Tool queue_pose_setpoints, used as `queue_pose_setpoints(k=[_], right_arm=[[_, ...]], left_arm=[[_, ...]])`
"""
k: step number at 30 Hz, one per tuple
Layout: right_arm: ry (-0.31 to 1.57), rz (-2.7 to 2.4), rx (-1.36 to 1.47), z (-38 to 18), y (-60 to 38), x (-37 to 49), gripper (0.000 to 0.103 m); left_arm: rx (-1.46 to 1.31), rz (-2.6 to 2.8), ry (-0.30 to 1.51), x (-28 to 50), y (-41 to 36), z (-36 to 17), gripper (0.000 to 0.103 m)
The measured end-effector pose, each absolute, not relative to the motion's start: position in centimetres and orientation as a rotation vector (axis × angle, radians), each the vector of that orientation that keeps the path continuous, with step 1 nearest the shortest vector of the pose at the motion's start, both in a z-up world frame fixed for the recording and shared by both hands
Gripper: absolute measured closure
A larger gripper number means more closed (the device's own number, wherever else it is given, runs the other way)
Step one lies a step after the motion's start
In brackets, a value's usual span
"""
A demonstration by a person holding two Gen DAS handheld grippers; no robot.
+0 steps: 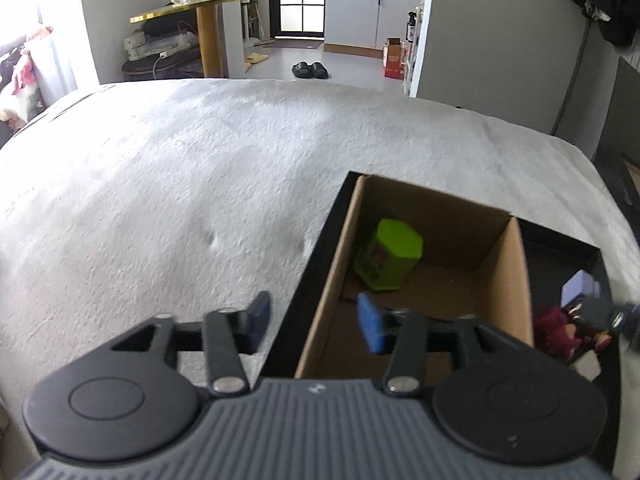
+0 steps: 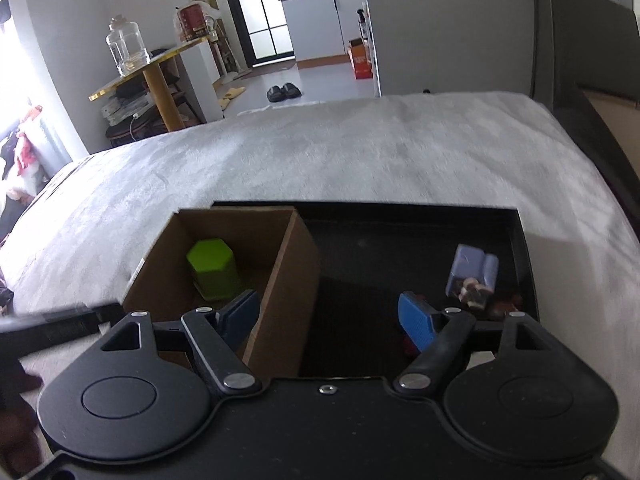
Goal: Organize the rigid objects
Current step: 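Open the right gripper to release the green block, lift away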
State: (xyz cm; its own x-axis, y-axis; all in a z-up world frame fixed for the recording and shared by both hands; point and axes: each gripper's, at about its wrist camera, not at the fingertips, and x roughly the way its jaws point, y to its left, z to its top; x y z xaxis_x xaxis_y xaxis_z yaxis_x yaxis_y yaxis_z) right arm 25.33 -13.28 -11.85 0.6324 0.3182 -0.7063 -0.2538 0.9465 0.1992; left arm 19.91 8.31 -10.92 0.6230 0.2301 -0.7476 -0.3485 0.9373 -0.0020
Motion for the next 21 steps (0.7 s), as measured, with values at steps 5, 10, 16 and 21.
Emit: queue_pose_setpoints(k=[5,10,16,21], right_arm=[[0.838,0.354,0.091,-13.1,-15.1,25.2,0.027],[0.852,0.369,0.112,-14.3,-16.9,25.0,0.027],[0.884,0.381,0.145,-16.3,-18.7,24.9,0.027],[0.931,0.402,0.191,-18.0,-19.9,25.0,0.032]], left_arm=[[-0.106,0.331,0.812,20.1,6.2,-9.7,0.022],[-0.038,0.323,0.828,21.0,3.7,-9.4,0.021],[0.053,0.318,0.852,21.7,1.3,-10.0,0.02],[0.088,0.314,0.886,22.4,-0.4,-10.5,0.02]])
